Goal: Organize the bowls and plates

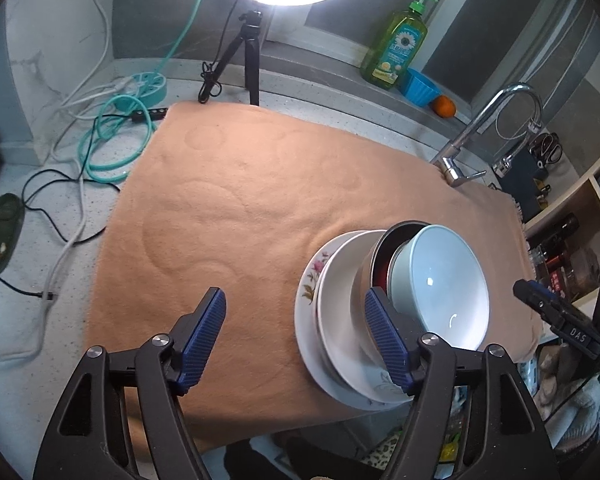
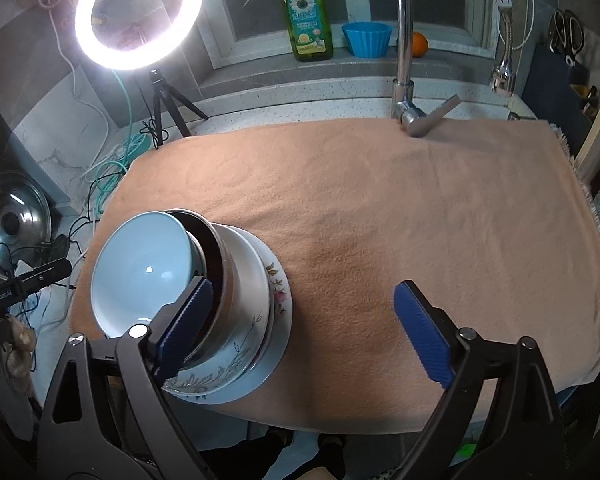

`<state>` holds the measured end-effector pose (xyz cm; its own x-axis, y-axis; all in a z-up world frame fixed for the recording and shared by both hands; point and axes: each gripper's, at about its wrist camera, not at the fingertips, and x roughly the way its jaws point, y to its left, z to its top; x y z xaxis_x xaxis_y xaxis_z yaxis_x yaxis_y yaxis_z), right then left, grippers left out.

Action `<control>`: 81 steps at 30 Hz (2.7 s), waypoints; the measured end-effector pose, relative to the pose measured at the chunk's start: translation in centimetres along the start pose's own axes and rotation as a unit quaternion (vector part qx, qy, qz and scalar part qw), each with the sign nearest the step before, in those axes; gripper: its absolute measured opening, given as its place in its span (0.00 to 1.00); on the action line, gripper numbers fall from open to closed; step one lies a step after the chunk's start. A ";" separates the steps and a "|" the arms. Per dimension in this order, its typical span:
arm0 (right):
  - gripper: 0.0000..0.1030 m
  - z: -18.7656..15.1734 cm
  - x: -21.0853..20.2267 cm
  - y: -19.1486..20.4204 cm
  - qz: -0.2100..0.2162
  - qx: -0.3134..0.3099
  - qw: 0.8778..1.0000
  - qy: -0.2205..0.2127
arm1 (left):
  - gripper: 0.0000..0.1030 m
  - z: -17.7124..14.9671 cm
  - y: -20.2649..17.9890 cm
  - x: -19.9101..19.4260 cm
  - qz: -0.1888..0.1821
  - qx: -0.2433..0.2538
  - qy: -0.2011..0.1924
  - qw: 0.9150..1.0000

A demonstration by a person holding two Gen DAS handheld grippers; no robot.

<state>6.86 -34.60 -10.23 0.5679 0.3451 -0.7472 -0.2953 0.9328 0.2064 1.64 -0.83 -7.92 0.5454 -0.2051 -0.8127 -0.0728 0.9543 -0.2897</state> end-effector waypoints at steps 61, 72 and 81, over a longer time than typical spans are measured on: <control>0.95 -1.8 -6.5 5.9 -0.018 -0.063 0.994 -0.084 | 0.73 -3.1 -6.0 -5.6 0.009 0.066 -0.083 0.994; 0.95 -1.5 -6.4 6.0 -0.017 -0.065 0.994 -0.083 | 0.73 -2.9 -6.1 -5.6 0.011 0.069 -0.082 0.994; 0.95 -1.3 -6.3 6.2 -0.017 -0.065 0.994 -0.084 | 0.73 -2.6 -6.2 -5.4 0.015 0.070 -0.081 0.994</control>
<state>0.49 -31.13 -5.08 0.6958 0.3370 -0.6343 -0.3653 0.9264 0.0915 -2.99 -6.19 -3.05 0.6734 -0.1496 -0.7240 0.0193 0.9825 -0.1851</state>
